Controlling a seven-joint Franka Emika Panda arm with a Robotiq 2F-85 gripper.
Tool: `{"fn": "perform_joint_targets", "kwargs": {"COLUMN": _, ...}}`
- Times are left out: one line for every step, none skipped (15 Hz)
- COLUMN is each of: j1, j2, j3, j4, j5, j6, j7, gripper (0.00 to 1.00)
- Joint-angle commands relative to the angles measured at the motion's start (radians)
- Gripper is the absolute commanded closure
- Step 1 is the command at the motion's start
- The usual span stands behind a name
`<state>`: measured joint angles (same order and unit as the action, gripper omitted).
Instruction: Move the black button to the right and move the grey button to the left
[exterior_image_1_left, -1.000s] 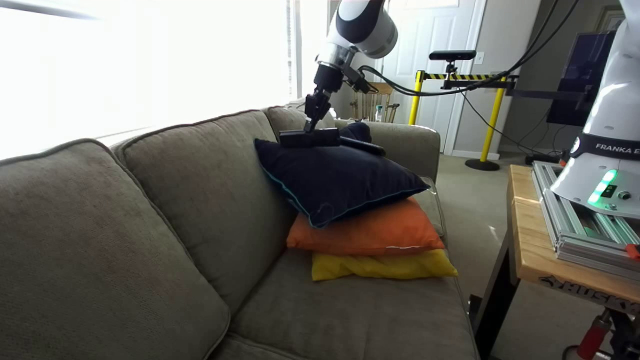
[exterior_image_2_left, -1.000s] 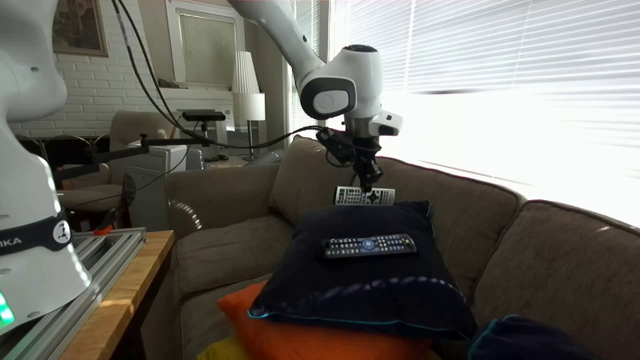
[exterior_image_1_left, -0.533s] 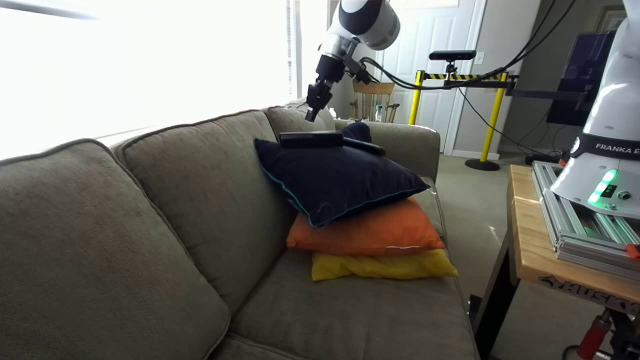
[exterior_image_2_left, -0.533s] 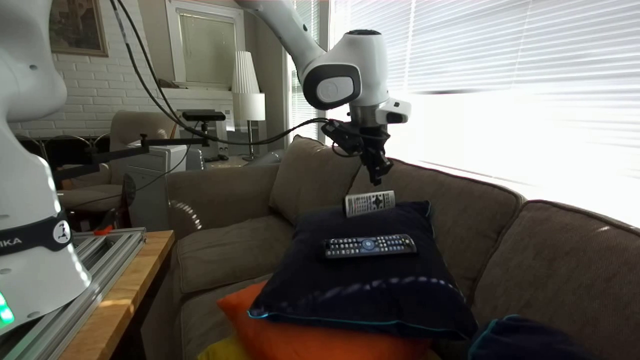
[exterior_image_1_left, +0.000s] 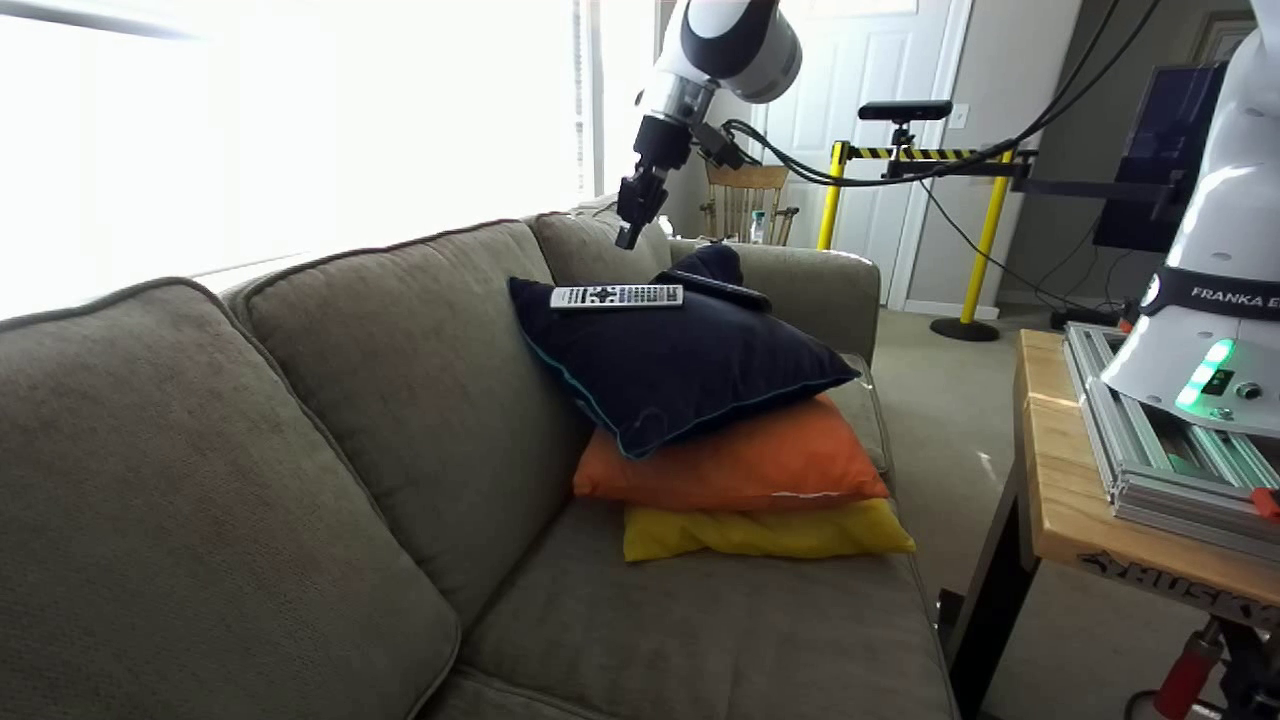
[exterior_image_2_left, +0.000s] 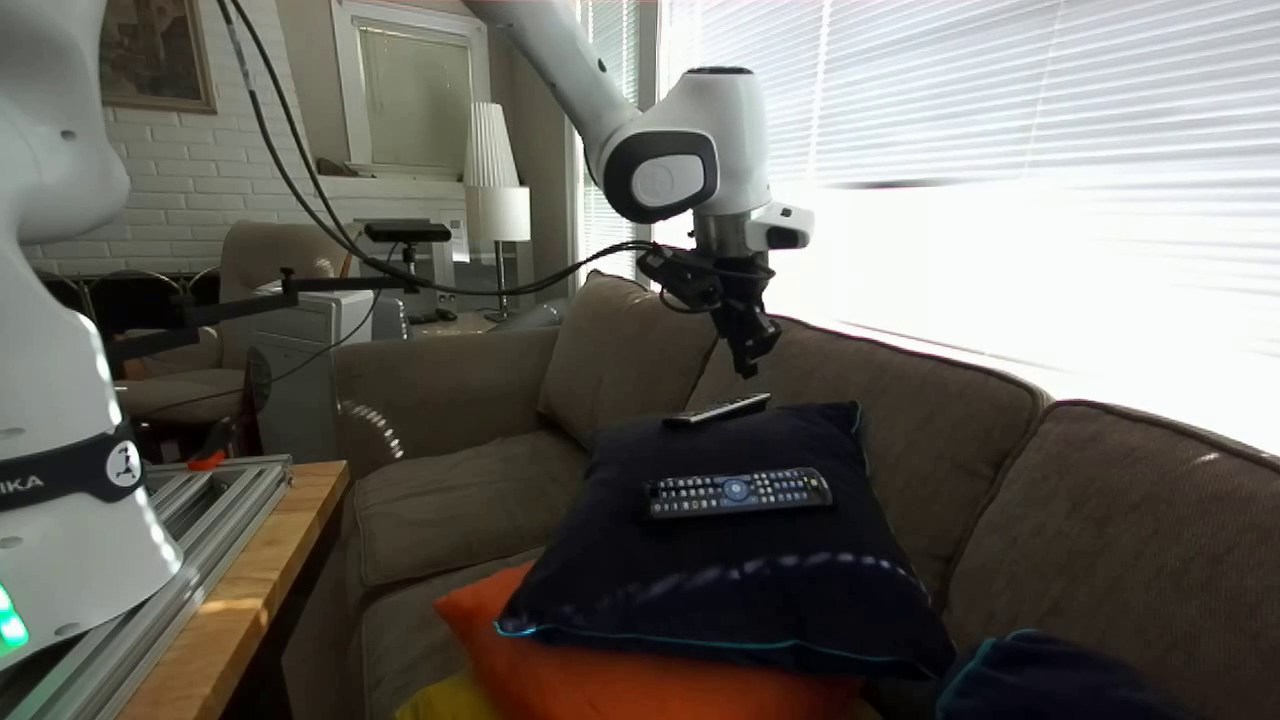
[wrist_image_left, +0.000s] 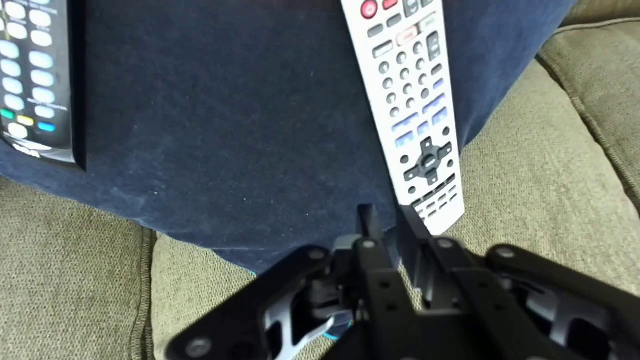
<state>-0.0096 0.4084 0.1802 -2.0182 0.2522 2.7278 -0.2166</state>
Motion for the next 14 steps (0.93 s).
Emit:
{"fn": "perform_joint_targets", "kwargs": {"j1": 0.016, "j2": -0.021, "j3": -0.014, "j4": -0.009, "j5": -0.030, "j6": -0.030, "j7": 0.047, "gripper": 0.52}}
{"fn": "perform_joint_targets", "kwargs": {"j1": 0.012, "j2": -0.029, "j3": -0.009, "j4": -0.009, "j5": -0.021, "j6": -0.040, "j7": 0.044, "gripper": 0.46}}
{"fn": "perform_joint_targets", "kwargs": {"j1": 0.006, "j2": -0.046, "j3": -0.002, "j4": -0.015, "j5": -0.011, "j6": -0.053, "j7": 0.040, "gripper": 0.40}}
{"fn": "perform_joint_targets", "kwargs": {"j1": -0.003, "j2": -0.066, "j3": 0.004, "j4": -0.021, "j5": 0.001, "j6": -0.076, "j7": 0.034, "gripper": 0.32}}
{"fn": "perform_joint_targets", "kwargs": {"j1": -0.009, "j2": -0.093, "j3": 0.004, "j4": -0.027, "j5": 0.007, "j6": -0.111, "j7": 0.032, "gripper": 0.26}}
{"fn": "perform_joint_targets", "kwargs": {"j1": -0.010, "j2": -0.113, "j3": -0.001, "j4": -0.026, "j5": 0.005, "j6": -0.160, "j7": 0.034, "gripper": 0.17}}
{"fn": "perform_joint_targets", "kwargs": {"j1": -0.003, "j2": -0.140, "j3": -0.023, "j4": -0.027, "j5": -0.024, "j6": -0.237, "j7": 0.048, "gripper": 0.11}}
{"fn": "perform_joint_targets", "kwargs": {"j1": -0.003, "j2": -0.162, "j3": -0.033, "j4": -0.026, "j5": -0.032, "j6": -0.292, "j7": 0.044, "gripper": 0.03}}
{"fn": "perform_joint_targets", "kwargs": {"j1": -0.011, "j2": -0.189, "j3": -0.040, "j4": -0.024, "j5": -0.029, "j6": -0.372, "j7": 0.019, "gripper": 0.01}}
{"fn": "perform_joint_targets", "kwargs": {"j1": -0.008, "j2": -0.212, "j3": -0.057, "j4": -0.026, "j5": -0.043, "j6": -0.418, "j7": 0.012, "gripper": 0.00}}
{"fn": "perform_joint_targets", "kwargs": {"j1": -0.010, "j2": -0.243, "j3": -0.073, "j4": -0.029, "j5": -0.054, "j6": -0.464, "j7": -0.002, "gripper": 0.00}}
{"fn": "perform_joint_targets", "kwargs": {"j1": -0.010, "j2": -0.272, "j3": -0.088, "j4": -0.035, "j5": -0.074, "j6": -0.494, "j7": -0.011, "gripper": 0.00}}
{"fn": "perform_joint_targets", "kwargs": {"j1": -0.012, "j2": -0.297, "j3": -0.101, "j4": -0.040, "j5": -0.086, "j6": -0.517, "j7": -0.028, "gripper": 0.00}}
{"fn": "perform_joint_targets", "kwargs": {"j1": -0.011, "j2": -0.327, "j3": -0.114, "j4": -0.049, "j5": -0.105, "j6": -0.532, "j7": -0.038, "gripper": 0.00}}
